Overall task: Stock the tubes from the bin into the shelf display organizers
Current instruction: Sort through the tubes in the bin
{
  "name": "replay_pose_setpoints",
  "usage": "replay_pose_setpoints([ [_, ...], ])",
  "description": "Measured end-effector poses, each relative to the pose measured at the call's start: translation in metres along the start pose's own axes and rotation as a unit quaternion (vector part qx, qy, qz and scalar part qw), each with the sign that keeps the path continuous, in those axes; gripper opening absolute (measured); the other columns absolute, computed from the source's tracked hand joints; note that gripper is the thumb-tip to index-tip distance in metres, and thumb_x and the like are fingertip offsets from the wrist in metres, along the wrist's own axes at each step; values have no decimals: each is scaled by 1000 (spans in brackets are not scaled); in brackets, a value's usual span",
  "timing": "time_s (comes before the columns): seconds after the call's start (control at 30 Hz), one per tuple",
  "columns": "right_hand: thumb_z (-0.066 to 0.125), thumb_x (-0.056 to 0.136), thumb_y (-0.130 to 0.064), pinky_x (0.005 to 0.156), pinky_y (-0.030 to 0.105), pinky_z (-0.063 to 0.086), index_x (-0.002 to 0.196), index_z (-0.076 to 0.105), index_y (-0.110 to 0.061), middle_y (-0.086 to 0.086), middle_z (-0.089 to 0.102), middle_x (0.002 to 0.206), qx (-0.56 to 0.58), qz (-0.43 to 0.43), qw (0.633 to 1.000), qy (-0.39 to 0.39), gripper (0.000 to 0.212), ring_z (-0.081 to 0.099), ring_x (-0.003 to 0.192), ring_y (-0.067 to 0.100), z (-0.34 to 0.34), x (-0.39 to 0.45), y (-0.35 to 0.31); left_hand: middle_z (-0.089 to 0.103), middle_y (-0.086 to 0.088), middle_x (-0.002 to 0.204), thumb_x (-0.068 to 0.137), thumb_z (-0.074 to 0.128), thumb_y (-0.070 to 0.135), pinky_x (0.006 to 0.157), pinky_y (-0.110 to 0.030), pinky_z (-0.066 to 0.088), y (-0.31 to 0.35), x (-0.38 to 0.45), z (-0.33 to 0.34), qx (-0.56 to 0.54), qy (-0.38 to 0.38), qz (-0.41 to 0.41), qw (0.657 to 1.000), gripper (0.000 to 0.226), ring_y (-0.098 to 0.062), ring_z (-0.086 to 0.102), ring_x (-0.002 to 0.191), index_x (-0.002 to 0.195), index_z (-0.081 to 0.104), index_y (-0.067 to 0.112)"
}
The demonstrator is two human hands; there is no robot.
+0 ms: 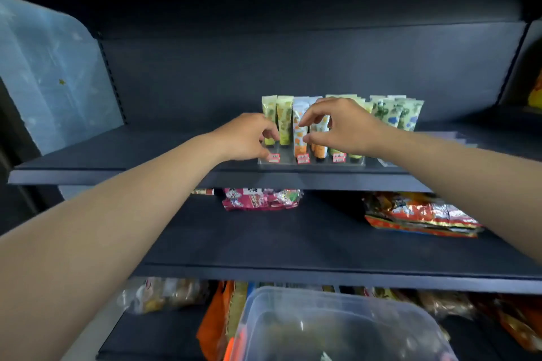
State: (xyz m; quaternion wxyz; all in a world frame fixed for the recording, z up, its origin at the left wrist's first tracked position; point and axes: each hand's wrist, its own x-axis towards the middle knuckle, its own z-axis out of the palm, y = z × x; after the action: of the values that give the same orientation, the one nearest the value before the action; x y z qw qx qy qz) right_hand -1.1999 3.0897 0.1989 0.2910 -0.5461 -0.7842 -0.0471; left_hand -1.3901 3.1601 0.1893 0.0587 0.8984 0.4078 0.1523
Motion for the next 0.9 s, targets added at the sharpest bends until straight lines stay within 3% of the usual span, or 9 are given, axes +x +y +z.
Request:
replay_pose_setpoints([
  [0.13, 72, 79, -18, 70, 4, 37, 97, 69, -13, -5, 61, 92, 24, -1, 999, -26, 19, 53, 84, 10, 29, -54, 2, 55, 3, 106, 77, 74, 16, 79, -23, 40, 7, -35, 48, -11, -26, 0, 1000, 31, -12, 53, 96, 107, 65, 18],
  [0.27, 72, 80, -18, 68, -1, 34, 100, 68, -14, -7, 58, 93, 62, 43, 995, -67, 20, 51, 85, 8, 69, -106, 11, 57, 0, 108, 76, 76, 19, 85, -28, 45, 7, -65, 112, -44, -84, -13, 995, 35, -13, 54, 97, 109, 65, 17],
  [0.5, 75, 77, -21, 73, 6, 33, 100, 69, -16, -9, 59, 92, 123, 138, 972, -148, 24, 52, 87, 5, 165, -189, 34, 57, -6, 121, 77, 74, 16, 84, -22, 40, -7, -107, 245, -95, -220, -80, 967, 43, -19, 56, 110, 117, 61, 12],
  [0.7, 72, 79, -25, 80, 17, 41, 110, 65, -17, -5, 60, 108, 187, 274, 905, -265, 33, 55, 98, 8, 249, -252, 47, 52, -2, 127, 76, 75, 17, 90, -21, 39, -25, -142, 346, -126, -325, -144, 926, 47, -17, 50, 116, 120, 58, 14],
  [0.77, 71, 80, -26, 73, 19, 41, 106, 64, -16, -1, 60, 102, 213, 299, 873, -320, 28, 54, 90, 9, 274, -271, 48, 52, -2, 126, 76, 75, 17, 87, -21, 39, -31, -154, 375, -120, -361, -159, 911, 48, -18, 51, 115, 121, 57, 13],
  [0.83, 71, 79, -23, 68, 26, 44, 87, 64, -17, 0, 60, 86, 214, 310, 852, -363, 12, 57, 81, 13, 301, -287, 49, 55, -6, 125, 78, 72, 15, 85, -25, 42, -35, -163, 398, -104, -394, -162, 899, 44, -21, 54, 112, 119, 57, 10],
  [0.9, 69, 76, -22, 73, 32, 49, 87, 64, -7, 7, 63, 86, 212, 325, 835, -391, 19, 63, 85, 20, 327, -302, 50, 55, -12, 125, 80, 70, 11, 87, -30, 44, -37, -169, 416, -91, -430, -172, 882, 43, -26, 54, 113, 119, 55, 6],
])
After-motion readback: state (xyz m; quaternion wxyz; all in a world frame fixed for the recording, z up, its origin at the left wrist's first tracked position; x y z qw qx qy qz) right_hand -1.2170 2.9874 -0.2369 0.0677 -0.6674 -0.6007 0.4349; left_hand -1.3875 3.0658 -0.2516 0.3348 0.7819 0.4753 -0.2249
